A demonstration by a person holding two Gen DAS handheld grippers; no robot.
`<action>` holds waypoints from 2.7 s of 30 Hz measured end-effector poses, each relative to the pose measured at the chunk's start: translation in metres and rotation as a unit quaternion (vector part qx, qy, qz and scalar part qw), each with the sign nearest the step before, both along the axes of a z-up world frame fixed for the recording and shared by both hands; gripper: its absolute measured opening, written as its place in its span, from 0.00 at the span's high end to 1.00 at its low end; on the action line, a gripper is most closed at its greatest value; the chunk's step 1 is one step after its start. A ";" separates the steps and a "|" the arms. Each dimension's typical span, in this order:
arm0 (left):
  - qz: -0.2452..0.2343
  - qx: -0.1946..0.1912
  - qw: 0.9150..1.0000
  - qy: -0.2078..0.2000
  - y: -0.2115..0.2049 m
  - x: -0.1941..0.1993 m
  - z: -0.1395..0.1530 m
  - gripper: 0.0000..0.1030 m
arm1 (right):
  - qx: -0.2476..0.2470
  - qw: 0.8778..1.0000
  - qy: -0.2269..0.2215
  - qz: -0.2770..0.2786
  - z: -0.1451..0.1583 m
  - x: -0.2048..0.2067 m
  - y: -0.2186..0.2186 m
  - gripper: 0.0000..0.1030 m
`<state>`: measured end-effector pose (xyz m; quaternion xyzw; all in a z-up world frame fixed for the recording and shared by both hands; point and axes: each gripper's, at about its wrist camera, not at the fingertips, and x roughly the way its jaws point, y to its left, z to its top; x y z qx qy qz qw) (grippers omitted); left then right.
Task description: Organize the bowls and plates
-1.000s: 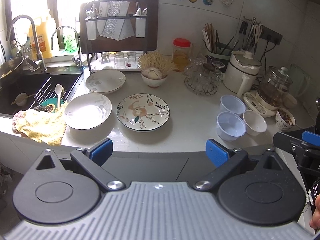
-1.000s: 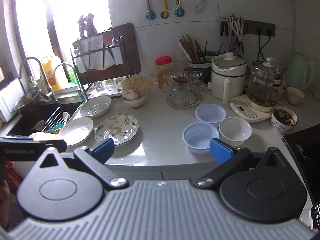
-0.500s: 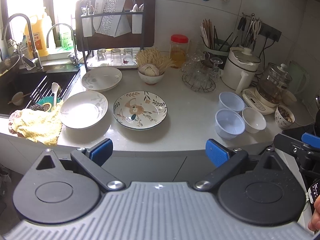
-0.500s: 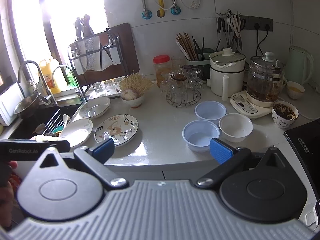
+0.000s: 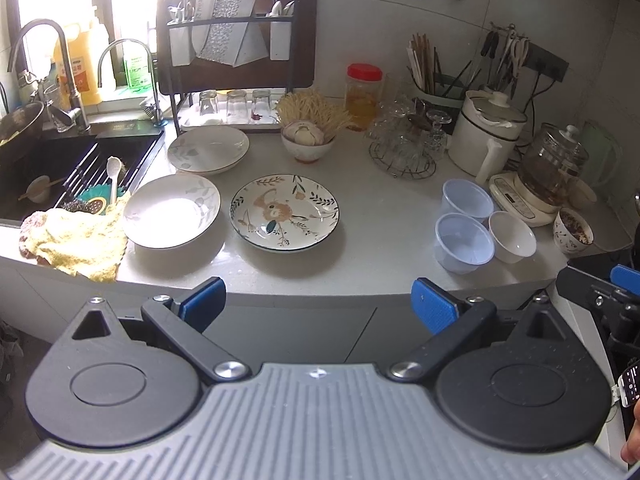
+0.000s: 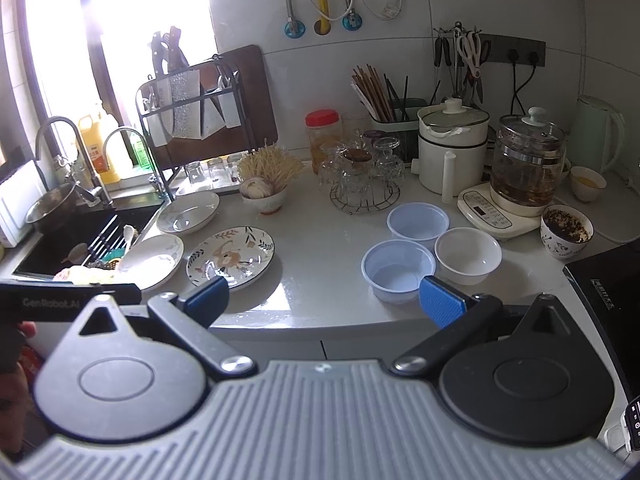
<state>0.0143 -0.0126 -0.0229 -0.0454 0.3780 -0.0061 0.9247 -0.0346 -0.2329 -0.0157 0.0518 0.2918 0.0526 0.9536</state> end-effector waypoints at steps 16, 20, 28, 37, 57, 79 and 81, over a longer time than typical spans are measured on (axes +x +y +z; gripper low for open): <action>-0.007 -0.008 1.000 -0.004 -0.008 0.002 0.000 0.02 | 0.008 1.000 0.007 0.000 -0.001 0.004 -0.006 0.00; -0.002 -0.010 1.000 -0.002 -0.005 0.002 0.001 0.02 | 0.014 1.000 0.018 0.005 -0.002 0.008 -0.005 0.00; 0.006 -0.007 1.000 0.012 0.003 0.012 0.000 0.02 | 0.019 0.999 0.023 0.010 -0.003 0.012 -0.003 0.00; -0.011 -0.019 1.000 0.013 0.014 0.035 -0.006 0.02 | 0.042 0.999 0.003 0.001 -0.005 0.020 0.008 0.00; -0.067 -0.029 0.997 0.030 0.106 0.119 -0.011 0.02 | 0.081 0.996 0.034 -0.034 -0.018 0.075 0.092 0.00; -0.071 -0.067 0.994 0.054 0.270 0.204 -0.038 0.02 | 0.163 0.983 0.086 -0.025 -0.059 0.174 0.226 0.00; -0.066 -0.074 0.993 0.061 0.290 0.214 -0.042 0.02 | 0.176 0.979 0.094 -0.026 -0.062 0.181 0.241 0.05</action>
